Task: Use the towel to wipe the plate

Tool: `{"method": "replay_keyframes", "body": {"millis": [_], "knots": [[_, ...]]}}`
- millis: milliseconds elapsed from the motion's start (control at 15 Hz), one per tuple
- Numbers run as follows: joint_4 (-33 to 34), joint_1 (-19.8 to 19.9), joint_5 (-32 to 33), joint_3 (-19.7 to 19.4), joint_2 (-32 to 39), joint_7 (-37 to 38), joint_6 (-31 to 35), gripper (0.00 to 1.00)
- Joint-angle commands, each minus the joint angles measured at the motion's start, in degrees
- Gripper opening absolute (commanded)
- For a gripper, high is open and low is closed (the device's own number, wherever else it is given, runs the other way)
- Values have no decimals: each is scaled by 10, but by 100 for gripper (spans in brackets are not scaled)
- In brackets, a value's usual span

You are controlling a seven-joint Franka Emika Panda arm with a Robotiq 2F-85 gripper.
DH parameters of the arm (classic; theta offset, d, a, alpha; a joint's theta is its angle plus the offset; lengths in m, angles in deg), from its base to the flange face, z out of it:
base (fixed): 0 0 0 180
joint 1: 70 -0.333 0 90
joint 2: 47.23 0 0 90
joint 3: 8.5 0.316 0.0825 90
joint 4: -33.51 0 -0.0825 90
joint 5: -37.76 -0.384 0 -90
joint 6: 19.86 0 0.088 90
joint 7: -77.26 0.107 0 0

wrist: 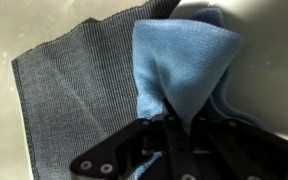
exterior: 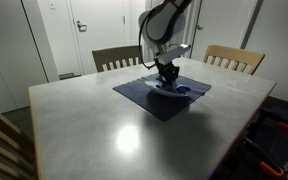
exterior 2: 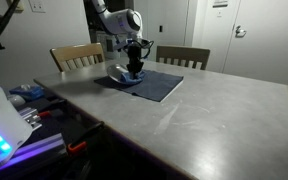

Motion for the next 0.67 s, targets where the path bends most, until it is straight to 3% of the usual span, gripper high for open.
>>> {"method": "replay_keyframes", "body": {"millis": [0,600], "knots": [[-9,-3,8,1,18,4,61,2],[-70,-3,-5,14,-35,-19,160,2]]}}
